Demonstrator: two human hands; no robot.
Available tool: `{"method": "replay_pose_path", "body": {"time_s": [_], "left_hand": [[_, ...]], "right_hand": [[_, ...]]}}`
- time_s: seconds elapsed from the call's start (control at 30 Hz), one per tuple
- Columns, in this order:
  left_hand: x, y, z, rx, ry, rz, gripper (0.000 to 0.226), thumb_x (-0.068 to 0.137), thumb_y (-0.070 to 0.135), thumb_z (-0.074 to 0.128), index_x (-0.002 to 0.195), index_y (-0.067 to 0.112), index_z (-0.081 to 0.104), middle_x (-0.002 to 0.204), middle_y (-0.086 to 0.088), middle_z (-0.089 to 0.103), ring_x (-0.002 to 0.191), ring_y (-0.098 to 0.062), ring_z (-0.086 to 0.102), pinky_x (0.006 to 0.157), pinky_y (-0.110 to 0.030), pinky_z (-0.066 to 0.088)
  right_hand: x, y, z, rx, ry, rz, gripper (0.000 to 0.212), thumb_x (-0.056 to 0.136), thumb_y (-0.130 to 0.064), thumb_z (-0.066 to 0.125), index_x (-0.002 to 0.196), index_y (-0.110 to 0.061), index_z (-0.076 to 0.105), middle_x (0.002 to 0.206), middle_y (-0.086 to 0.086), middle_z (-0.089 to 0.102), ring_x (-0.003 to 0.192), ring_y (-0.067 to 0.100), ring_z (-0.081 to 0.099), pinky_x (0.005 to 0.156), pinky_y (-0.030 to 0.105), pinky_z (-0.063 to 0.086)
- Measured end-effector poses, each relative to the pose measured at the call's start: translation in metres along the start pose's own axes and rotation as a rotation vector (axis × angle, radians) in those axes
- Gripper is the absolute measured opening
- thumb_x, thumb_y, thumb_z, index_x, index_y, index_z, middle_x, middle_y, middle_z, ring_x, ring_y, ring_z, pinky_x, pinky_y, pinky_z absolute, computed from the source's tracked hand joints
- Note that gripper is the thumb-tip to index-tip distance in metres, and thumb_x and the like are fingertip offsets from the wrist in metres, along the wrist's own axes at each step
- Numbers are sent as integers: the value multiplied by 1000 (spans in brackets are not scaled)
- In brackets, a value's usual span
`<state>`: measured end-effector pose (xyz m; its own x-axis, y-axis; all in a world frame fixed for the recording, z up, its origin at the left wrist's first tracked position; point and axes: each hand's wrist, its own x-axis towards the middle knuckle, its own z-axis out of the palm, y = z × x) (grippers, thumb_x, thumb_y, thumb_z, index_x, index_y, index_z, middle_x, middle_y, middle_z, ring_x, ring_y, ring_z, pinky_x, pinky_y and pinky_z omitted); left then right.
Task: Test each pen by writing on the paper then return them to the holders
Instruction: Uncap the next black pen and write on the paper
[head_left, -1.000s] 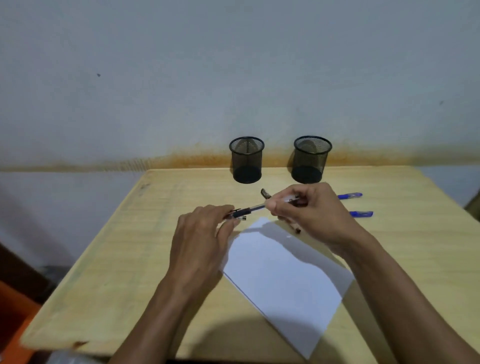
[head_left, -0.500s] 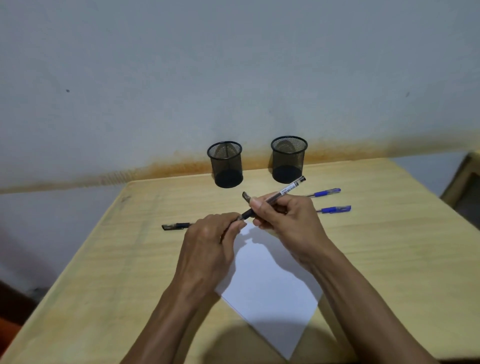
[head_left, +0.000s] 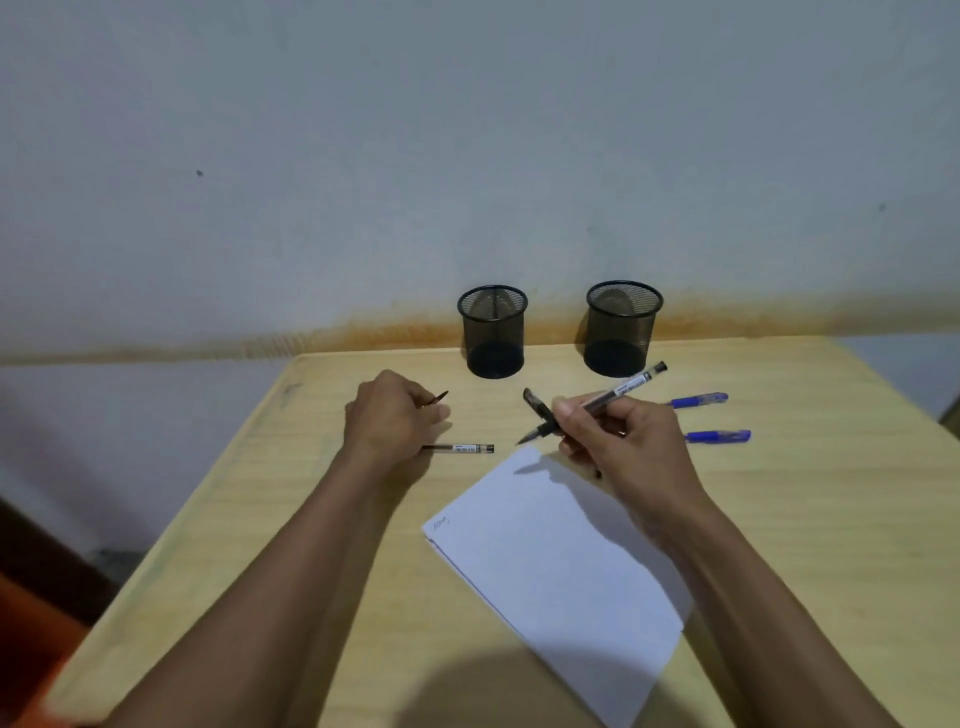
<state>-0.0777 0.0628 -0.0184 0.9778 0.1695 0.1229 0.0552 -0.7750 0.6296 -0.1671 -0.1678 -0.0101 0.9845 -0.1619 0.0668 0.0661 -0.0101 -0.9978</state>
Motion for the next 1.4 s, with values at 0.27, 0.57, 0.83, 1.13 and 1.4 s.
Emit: {"method": "replay_pose_path", "body": {"time_s": [0.27,0.57,0.83,1.13,1.4], "left_hand": [[17,-4,18,125,-76,-47,27,76,50,78,83,25,80,86,4,75,99,-24,62,91,-43,47],[-76,-13,-10,-292,73,223,30,82,32,78,110,25,73,103,13,68,88,11,62,68,-6,48],[-96,-58,-12,67,-252,488,58,75,69,66,127,43,63,133,14,58,125,-2,48,102,-34,44],[-94,-66,-6,161,-264,545,56,79,78,51,130,55,54,148,19,44,138,-3,33,112,-32,30],[-89,-64,-7,262,-366,565,64,82,81,29,140,56,39,161,15,22,149,-3,12,119,-30,3]], "right_hand": [[-9,-4,0,-60,-34,-48,14,89,-26,75,89,-12,79,64,-7,74,59,1,67,61,17,56],[-23,7,24,147,-138,87,14,100,-15,63,101,-1,64,86,15,80,77,24,79,67,35,63],[-15,18,44,-179,-302,-20,13,78,4,79,82,-6,72,80,10,78,72,22,74,73,33,61],[-5,35,57,-225,-355,-10,18,72,7,77,66,0,62,64,27,67,52,26,60,50,37,50],[0,50,60,-201,-365,-39,17,65,-5,76,60,-7,61,59,22,65,48,30,58,50,46,48]]}}
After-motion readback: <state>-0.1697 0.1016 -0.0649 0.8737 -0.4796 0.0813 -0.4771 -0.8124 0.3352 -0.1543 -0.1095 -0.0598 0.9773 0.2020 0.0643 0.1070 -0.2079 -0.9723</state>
